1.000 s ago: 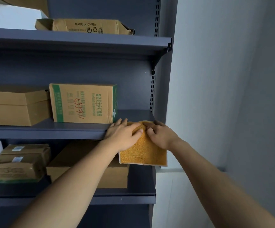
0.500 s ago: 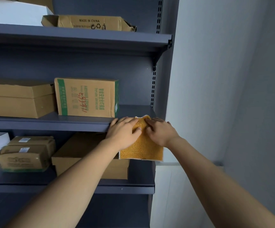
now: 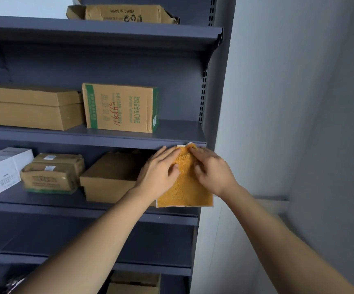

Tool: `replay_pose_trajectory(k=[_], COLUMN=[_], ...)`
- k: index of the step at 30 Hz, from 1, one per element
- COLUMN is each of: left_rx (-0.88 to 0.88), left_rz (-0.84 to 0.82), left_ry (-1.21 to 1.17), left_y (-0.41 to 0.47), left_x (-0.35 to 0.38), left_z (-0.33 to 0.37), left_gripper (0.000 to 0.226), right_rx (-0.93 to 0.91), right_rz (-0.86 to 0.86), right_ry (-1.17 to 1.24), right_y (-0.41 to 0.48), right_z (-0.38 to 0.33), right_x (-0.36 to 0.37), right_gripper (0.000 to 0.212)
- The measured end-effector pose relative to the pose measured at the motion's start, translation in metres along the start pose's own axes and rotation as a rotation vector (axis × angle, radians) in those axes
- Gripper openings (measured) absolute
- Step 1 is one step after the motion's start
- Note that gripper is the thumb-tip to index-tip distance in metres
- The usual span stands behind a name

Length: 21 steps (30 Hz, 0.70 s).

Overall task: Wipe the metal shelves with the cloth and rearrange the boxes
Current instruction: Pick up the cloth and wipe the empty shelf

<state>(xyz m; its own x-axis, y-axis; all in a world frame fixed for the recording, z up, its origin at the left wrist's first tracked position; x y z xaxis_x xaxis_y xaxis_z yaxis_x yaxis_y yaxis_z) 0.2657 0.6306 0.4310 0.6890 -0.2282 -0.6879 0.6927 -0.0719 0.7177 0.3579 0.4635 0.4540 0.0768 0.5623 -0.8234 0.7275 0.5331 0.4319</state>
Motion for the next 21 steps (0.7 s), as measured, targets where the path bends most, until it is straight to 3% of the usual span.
replay_pose_trajectory(k=[9, 21], left_rx=[-0.052, -0.119], left_rz=[0.029, -0.133], left_ry=[-0.128, -0.219], left_y=[-0.075, -0.181], left_x=[0.032, 0.084], left_z=[0.021, 0.001], left_gripper=[0.051, 0.054], right_rx=[0.008, 0.058], right_rz=[-0.061, -0.273], right_ry=[0.065, 0.122], right_y=[-0.066, -0.126], right_z=[0.019, 0.045], right_x=[0.048, 0.14], right_gripper=[0.062, 0.057])
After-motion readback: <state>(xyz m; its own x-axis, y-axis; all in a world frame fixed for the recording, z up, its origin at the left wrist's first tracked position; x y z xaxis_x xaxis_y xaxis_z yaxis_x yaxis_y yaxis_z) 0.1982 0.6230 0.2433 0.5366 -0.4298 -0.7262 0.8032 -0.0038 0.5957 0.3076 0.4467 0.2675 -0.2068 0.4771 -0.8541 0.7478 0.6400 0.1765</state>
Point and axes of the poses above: each hand's wrist, its own y-axis towards the middle knuckle, its own x-axis out of the palm, z = x × y, the point moved 2 cm from there along y, towards the middle knuckle, and after that the axes turned 14 degrees about x, right-handed, at the moved point
